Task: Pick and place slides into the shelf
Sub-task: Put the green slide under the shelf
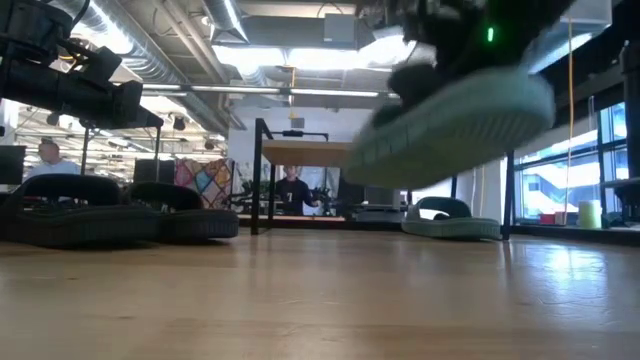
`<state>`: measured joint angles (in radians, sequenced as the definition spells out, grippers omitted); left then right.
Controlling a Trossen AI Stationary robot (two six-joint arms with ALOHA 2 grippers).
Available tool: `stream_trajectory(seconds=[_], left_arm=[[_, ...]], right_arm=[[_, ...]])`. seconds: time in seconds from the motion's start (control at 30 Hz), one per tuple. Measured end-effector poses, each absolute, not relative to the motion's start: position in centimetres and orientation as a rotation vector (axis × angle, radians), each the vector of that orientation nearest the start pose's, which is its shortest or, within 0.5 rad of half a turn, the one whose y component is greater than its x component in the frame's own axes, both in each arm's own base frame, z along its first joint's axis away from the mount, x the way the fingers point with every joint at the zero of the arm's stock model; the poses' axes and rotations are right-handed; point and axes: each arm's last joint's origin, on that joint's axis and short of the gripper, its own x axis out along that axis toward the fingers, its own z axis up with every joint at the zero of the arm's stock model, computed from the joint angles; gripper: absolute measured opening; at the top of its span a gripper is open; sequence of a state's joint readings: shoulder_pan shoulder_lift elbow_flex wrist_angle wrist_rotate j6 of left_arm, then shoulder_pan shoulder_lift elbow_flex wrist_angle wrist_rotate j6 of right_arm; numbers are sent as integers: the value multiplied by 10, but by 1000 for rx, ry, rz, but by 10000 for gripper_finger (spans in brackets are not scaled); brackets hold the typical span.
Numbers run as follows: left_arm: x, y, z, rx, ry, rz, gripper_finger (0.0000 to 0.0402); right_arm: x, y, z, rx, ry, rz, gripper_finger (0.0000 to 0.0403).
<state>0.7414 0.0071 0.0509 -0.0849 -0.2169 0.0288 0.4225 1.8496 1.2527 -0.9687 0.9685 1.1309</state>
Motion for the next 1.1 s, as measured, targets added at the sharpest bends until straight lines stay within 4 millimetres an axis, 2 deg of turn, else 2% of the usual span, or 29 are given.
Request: stream_trajectory(seconds=[0.13,0.37,0.63,0.97,1.1], left_arm=[[65,68,172,15,55,957,0],[65,68,172,17,56,958,0],[65,68,172,43,69,958,0],[65,68,172,68,82,958,0],[65,68,172,64,80,958,0]], right_arm=[[300,98,166,1,756,-1045,13],[288,76,144,-12,781,-1117,13],[288,47,119,54,745,-1156,13],[287,21,113,7,784,-1198,13],[287,19,113,-26,793,-1198,49]])
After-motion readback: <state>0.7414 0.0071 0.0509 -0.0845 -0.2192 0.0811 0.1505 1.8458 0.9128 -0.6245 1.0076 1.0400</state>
